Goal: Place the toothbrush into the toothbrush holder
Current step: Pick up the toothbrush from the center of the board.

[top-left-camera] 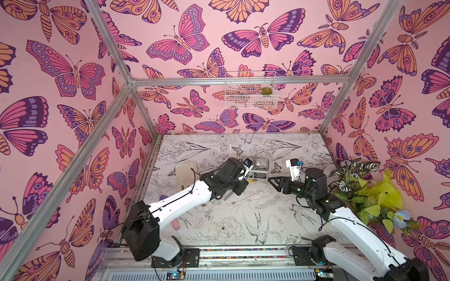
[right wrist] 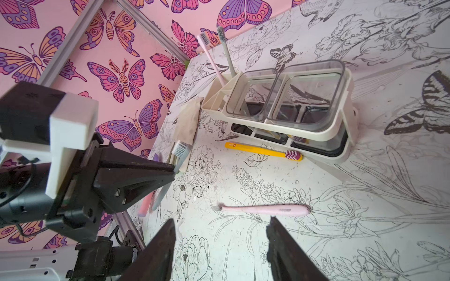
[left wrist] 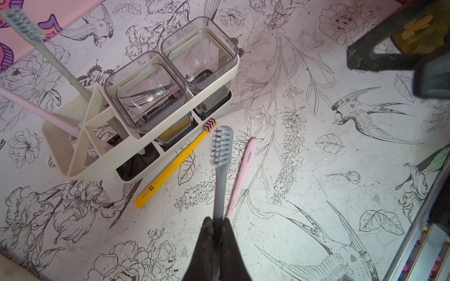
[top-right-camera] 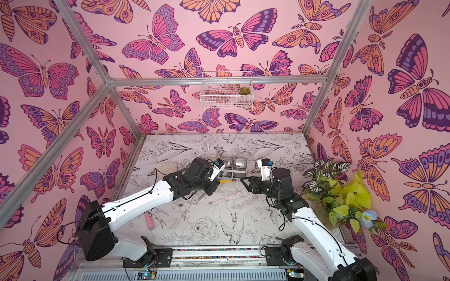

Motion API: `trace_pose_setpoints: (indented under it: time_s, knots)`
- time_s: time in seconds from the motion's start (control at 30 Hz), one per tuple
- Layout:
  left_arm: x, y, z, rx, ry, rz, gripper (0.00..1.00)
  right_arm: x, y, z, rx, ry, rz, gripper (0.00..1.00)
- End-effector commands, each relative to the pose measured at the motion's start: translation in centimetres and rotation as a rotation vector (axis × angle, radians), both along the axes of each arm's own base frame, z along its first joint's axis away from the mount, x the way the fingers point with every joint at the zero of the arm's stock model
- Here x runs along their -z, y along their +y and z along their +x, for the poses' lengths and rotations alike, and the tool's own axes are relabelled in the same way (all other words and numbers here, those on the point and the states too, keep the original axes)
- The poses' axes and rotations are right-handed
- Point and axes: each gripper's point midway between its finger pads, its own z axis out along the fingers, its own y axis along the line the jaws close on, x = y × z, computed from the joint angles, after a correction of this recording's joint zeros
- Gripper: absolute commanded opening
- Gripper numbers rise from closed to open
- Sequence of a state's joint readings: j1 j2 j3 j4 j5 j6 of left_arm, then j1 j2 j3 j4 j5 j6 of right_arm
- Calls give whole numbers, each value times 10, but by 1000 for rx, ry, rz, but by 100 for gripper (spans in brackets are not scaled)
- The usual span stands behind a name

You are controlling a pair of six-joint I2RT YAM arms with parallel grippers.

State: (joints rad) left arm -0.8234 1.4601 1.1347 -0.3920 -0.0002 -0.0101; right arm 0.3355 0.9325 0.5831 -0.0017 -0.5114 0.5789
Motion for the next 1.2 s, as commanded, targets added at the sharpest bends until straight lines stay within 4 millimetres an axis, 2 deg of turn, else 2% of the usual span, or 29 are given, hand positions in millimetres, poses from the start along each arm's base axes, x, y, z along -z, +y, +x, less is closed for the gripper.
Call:
trace_pose_setpoints:
  time_s: [0.0, 0.23, 0.67, 1.17]
  knots:
    - [-22, 2, -3, -19, -13, -38, 0, -11, 8, 0, -44, -21, 56, 62]
    - [-36, 2, -5, -24, -16, -74, 0, -21, 6, -5, -42, -64, 58, 64]
    - [-40, -11, -11, -8, 14, -106, 0, -28, 39, -14, -159, -112, 110, 65]
    - [-46, -34, -23, 54, 26, -128, 0, -30, 57, -7, -184, -126, 117, 66]
